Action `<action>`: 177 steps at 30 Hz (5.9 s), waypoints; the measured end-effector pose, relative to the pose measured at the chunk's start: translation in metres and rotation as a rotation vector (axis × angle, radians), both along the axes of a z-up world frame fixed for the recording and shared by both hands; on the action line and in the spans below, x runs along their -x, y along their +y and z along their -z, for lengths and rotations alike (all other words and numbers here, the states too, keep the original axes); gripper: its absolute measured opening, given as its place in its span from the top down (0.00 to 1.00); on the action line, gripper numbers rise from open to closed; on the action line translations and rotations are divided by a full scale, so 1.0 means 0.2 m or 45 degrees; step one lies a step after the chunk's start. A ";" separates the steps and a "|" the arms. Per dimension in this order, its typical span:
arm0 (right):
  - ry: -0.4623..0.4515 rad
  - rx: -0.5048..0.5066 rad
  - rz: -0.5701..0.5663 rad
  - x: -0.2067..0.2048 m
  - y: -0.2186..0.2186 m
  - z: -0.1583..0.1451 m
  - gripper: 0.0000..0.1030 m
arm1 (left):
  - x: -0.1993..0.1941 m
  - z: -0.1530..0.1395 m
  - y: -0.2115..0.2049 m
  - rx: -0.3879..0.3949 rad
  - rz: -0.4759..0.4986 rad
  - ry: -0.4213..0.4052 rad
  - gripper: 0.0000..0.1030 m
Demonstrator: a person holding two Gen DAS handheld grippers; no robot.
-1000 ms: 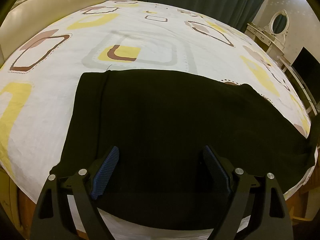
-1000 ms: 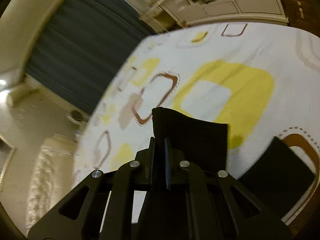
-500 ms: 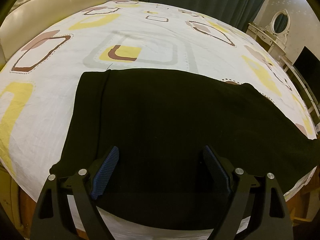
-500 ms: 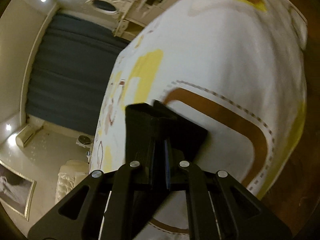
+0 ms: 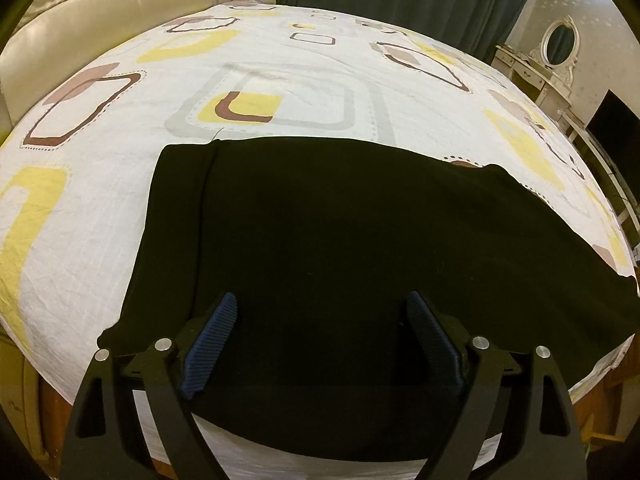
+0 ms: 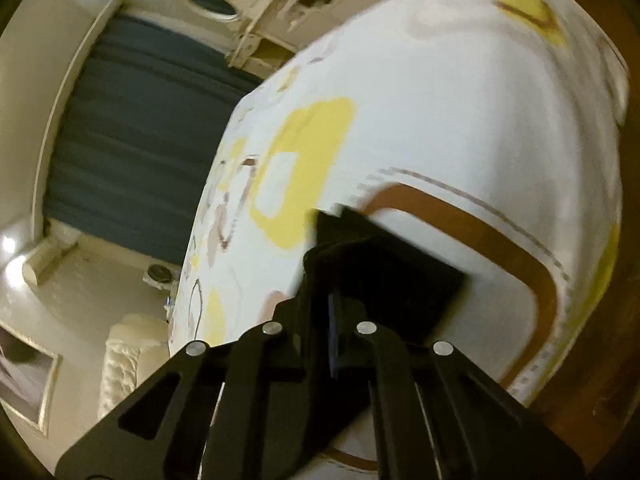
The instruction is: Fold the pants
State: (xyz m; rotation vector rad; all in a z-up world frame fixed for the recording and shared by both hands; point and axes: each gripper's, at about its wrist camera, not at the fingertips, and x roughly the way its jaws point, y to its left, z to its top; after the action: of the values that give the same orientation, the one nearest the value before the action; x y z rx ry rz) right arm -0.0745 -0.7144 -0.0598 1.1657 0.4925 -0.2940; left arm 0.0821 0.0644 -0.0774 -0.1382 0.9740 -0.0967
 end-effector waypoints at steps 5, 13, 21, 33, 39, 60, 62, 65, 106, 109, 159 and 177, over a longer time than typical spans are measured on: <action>-0.141 0.096 -0.158 -0.34 0.10 -0.45 0.94 | 0.01 0.00 0.00 -0.007 0.005 -0.006 0.16; -0.379 0.212 -0.216 -0.21 0.09 -0.65 0.95 | 0.01 0.00 -0.01 -0.015 0.006 -0.012 0.16; -0.007 -0.024 -0.017 0.21 -0.16 0.24 0.95 | 0.01 0.01 -0.02 -0.028 0.012 -0.019 0.15; 0.051 -0.071 -0.010 0.25 -0.15 0.44 0.95 | 0.01 0.01 -0.02 -0.032 0.014 -0.020 0.15; 0.060 -0.115 0.033 0.27 -0.20 0.37 0.82 | 0.01 0.01 -0.02 -0.035 0.016 -0.022 0.15; 0.265 0.131 -0.374 -0.22 -0.21 0.27 0.38 | 0.02 -0.11 -0.02 -0.061 0.008 -0.107 0.15; 0.312 0.141 -0.445 -0.24 -0.18 0.27 0.57 | 0.02 -0.10 -0.01 -0.055 0.003 -0.101 0.15; 0.407 0.207 -0.525 -0.27 -0.11 0.26 0.78 | 0.01 -0.09 -0.01 -0.059 0.002 -0.090 0.15; 0.135 0.569 -0.937 -0.65 1.66 -0.48 0.83 | 0.12 -0.23 -0.20 -0.032 0.119 -0.109 0.15; 0.171 0.578 -0.980 -0.68 1.78 -0.39 0.83 | 0.13 -0.23 -0.22 -0.037 0.132 -0.117 0.15; 0.334 0.672 -1.213 -0.74 2.48 0.04 0.65 | 0.13 -0.20 -0.27 -0.020 0.171 -0.096 0.15; -0.154 0.534 -1.197 -0.60 1.98 -0.35 0.45 | 0.14 -0.21 -0.27 -0.023 0.173 -0.104 0.15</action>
State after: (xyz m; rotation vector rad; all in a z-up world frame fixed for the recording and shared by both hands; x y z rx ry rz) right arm 0.0455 -0.3184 0.0111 0.4521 0.7712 0.4685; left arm 0.0541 0.0099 -0.0360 -0.0510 0.9021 -0.2167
